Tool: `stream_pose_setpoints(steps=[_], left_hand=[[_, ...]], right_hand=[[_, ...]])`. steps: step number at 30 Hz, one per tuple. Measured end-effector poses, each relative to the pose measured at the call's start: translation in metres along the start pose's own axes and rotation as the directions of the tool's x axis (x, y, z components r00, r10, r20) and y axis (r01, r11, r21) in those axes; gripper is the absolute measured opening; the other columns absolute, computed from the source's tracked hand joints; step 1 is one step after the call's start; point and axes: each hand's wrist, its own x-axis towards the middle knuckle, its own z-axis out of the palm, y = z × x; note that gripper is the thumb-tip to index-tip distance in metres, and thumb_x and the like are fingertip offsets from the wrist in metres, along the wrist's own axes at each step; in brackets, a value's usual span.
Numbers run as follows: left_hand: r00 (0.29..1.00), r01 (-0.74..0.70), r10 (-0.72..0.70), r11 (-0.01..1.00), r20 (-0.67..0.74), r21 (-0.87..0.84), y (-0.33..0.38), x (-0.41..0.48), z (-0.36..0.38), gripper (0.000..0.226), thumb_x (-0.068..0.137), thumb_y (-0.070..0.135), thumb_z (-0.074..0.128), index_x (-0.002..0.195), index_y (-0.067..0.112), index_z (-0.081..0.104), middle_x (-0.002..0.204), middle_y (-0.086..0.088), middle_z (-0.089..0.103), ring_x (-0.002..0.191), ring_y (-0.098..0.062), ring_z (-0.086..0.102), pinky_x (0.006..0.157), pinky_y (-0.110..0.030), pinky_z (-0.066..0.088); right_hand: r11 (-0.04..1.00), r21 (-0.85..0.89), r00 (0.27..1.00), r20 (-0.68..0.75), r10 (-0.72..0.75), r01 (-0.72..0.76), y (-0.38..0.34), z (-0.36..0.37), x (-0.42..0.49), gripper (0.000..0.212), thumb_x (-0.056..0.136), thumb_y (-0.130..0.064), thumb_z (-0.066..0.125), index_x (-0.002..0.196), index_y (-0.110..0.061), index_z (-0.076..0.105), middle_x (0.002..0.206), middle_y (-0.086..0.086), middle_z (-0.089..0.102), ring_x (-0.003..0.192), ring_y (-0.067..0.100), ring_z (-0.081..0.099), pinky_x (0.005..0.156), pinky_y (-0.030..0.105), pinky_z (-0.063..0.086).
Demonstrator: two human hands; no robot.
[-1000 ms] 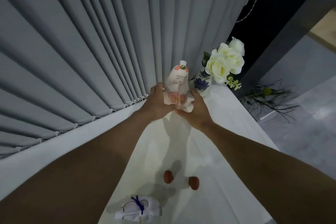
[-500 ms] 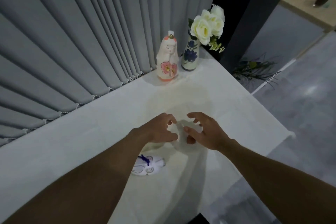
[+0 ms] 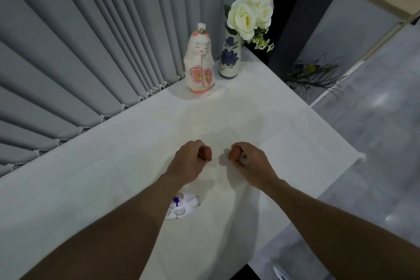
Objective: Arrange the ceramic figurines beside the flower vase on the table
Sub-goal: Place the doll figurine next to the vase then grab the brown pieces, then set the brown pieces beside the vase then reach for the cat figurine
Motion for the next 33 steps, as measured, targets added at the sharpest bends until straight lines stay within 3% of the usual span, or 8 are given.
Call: stream_pose_setpoints(steps=[4, 7, 9, 13, 17, 24, 29, 33], left_hand=[[0.991, 0.014, -0.039, 0.981, -0.125, -0.194, 0.009, 0.033, 0.002, 0.031, 0.078, -0.003, 0.060, 0.070, 0.027, 0.057, 0.084, 0.009, 0.070, 0.088, -0.020, 0.069, 0.089, -0.043, 0.057], [0.975, -0.002, -0.038, 0.984, -0.220, -0.179, 0.025, 0.062, 0.003, 0.032, 0.080, -0.008, 0.061, 0.077, 0.024, 0.059, 0.091, 0.003, 0.071, 0.088, -0.015, 0.067, 0.086, -0.029, 0.053], [0.967, -0.014, -0.032, 0.984, -0.254, -0.177, 0.032, 0.085, 0.005, 0.025, 0.082, -0.004, 0.062, 0.087, 0.020, 0.061, 0.097, -0.002, 0.069, 0.092, -0.018, 0.066, 0.087, -0.030, 0.054], [0.948, 0.024, -0.090, 0.977, -0.304, -0.213, 0.037, 0.129, 0.013, 0.021, 0.083, 0.002, 0.064, 0.098, 0.017, 0.065, 0.106, -0.005, 0.067, 0.096, -0.017, 0.066, 0.090, -0.032, 0.055], [0.911, 0.017, -0.148, 0.946, -0.384, -0.324, 0.049, 0.155, 0.025, 0.020, 0.087, 0.004, 0.064, 0.102, 0.017, 0.063, 0.107, -0.004, 0.068, 0.099, -0.019, 0.065, 0.090, -0.029, 0.052], [0.839, 0.014, -0.250, 0.899, -0.483, -0.439, 0.059, 0.171, 0.039, 0.023, 0.091, 0.009, 0.066, 0.111, 0.019, 0.063, 0.102, 0.004, 0.065, 0.096, -0.018, 0.064, 0.089, -0.028, 0.052], [0.823, 0.004, -0.221, 0.924, -0.523, -0.384, 0.059, 0.179, 0.039, 0.024, 0.092, 0.010, 0.064, 0.112, 0.022, 0.067, 0.091, 0.014, 0.065, 0.088, -0.011, 0.062, 0.088, -0.028, 0.051], [0.819, 0.003, -0.221, 0.924, -0.529, -0.382, 0.062, 0.182, 0.037, 0.025, 0.092, 0.009, 0.064, 0.113, 0.021, 0.069, 0.083, 0.021, 0.063, 0.076, 0.004, 0.060, 0.079, -0.014, 0.046]], right_hand=[[0.981, 0.168, 0.990, -0.083, 0.117, -0.102, -0.002, -0.010, 0.041, 0.013, 0.090, -0.015, 0.069, 0.090, -0.025, 0.061, 0.096, -0.016, 0.072, 0.095, 0.004, 0.066, 0.084, 0.019, 0.053], [0.970, 0.222, 0.980, -0.145, 0.136, -0.101, -0.002, -0.019, 0.075, 0.010, 0.089, -0.012, 0.069, 0.090, -0.020, 0.064, 0.093, -0.015, 0.071, 0.090, -0.002, 0.065, 0.076, 0.008, 0.049], [0.965, 0.235, 0.973, -0.168, 0.159, -0.118, -0.002, -0.023, 0.100, 0.008, 0.087, -0.014, 0.066, 0.090, -0.021, 0.066, 0.093, -0.015, 0.071, 0.088, -0.002, 0.065, 0.072, 0.006, 0.047], [0.971, 0.211, 0.967, -0.203, 0.156, -0.113, 0.001, -0.025, 0.144, 0.013, 0.087, -0.015, 0.059, 0.092, -0.024, 0.066, 0.098, -0.013, 0.071, 0.091, 0.006, 0.066, 0.083, 0.018, 0.054], [0.983, 0.167, 0.958, -0.263, 0.114, -0.071, 0.009, -0.025, 0.173, 0.015, 0.090, -0.011, 0.058, 0.099, -0.021, 0.064, 0.097, -0.006, 0.071, 0.090, 0.015, 0.064, 0.081, 0.026, 0.052], [0.971, 0.237, 0.918, -0.376, 0.125, -0.035, 0.018, -0.010, 0.179, 0.023, 0.100, -0.014, 0.054, 0.120, -0.021, 0.063, 0.111, -0.012, 0.066, 0.098, 0.004, 0.058, 0.085, 0.004, 0.039], [0.974, 0.227, 0.907, -0.403, 0.122, -0.031, 0.020, -0.009, 0.183, 0.029, 0.102, -0.016, 0.054, 0.130, -0.018, 0.062, 0.117, -0.006, 0.068, 0.101, 0.004, 0.058, 0.090, 0.008, 0.041], [0.979, 0.200, 0.904, -0.411, 0.117, -0.036, 0.020, -0.007, 0.183, 0.030, 0.102, -0.018, 0.053, 0.132, -0.017, 0.061, 0.125, 0.000, 0.070, 0.108, 0.012, 0.062, 0.097, 0.023, 0.047]])
